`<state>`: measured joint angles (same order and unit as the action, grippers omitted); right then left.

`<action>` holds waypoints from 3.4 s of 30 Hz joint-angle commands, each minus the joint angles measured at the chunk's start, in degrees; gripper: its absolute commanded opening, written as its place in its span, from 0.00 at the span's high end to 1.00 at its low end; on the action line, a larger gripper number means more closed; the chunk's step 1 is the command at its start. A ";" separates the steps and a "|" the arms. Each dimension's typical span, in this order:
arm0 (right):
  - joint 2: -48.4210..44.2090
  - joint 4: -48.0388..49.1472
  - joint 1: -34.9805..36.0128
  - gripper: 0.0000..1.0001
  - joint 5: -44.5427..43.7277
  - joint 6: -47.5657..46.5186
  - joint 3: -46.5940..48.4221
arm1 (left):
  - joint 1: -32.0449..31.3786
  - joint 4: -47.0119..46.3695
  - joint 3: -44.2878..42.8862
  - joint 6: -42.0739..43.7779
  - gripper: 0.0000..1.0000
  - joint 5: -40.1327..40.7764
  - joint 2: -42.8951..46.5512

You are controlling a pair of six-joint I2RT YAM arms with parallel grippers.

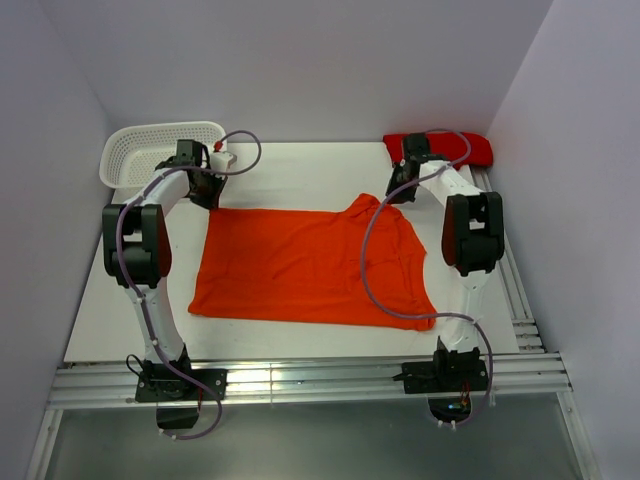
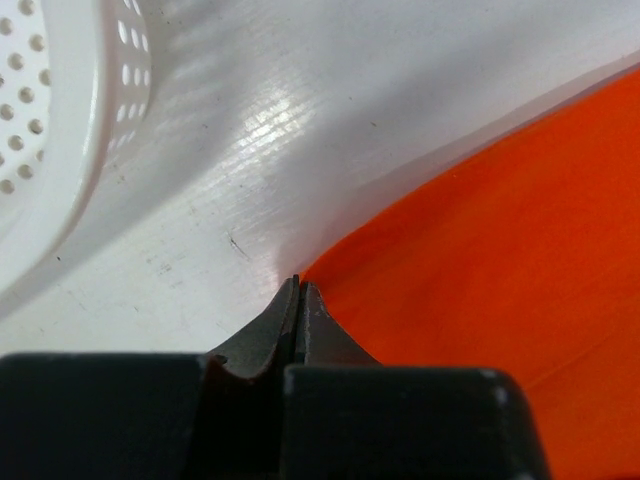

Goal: Roll the t-shirts
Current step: Fold the tshirt

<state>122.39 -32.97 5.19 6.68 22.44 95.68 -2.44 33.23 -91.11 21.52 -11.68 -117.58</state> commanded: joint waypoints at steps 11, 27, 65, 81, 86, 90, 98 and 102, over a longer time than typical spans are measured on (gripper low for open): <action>-20.24 5.81 -0.71 1.00 -4.30 0.59 -14.02 | -0.11 -0.63 5.32 2.38 1.00 -0.09 11.40; -37.48 8.36 -0.62 1.00 -6.50 2.87 -34.41 | 0.15 4.65 16.75 8.63 1.00 -1.85 20.46; -50.05 12.49 -0.62 0.98 -6.94 7.36 -55.77 | 1.82 6.05 28.80 11.79 0.86 -3.35 23.18; -55.94 5.03 -0.62 0.56 -8.26 6.39 -50.25 | 2.26 10.44 23.97 11.35 0.49 -4.93 26.26; -50.51 4.76 -0.18 0.56 -5.19 6.74 -43.49 | 2.26 11.94 20.63 10.65 0.48 -6.24 25.91; -44.10 4.84 4.55 0.57 -6.59 8.32 -39.87 | 2.26 11.85 19.48 9.34 0.48 -6.07 25.47; -37.75 8.45 12.47 0.57 -8.00 13.59 -39.60 | 2.26 12.47 17.72 8.63 0.48 -6.60 24.85; -36.17 10.03 14.58 0.57 -8.26 15.35 -40.57 | 2.26 12.47 17.55 8.63 0.48 -6.60 24.85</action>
<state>86.02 -25.93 18.72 -0.01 35.14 54.76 -0.40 45.30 -71.53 30.59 -16.67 -93.84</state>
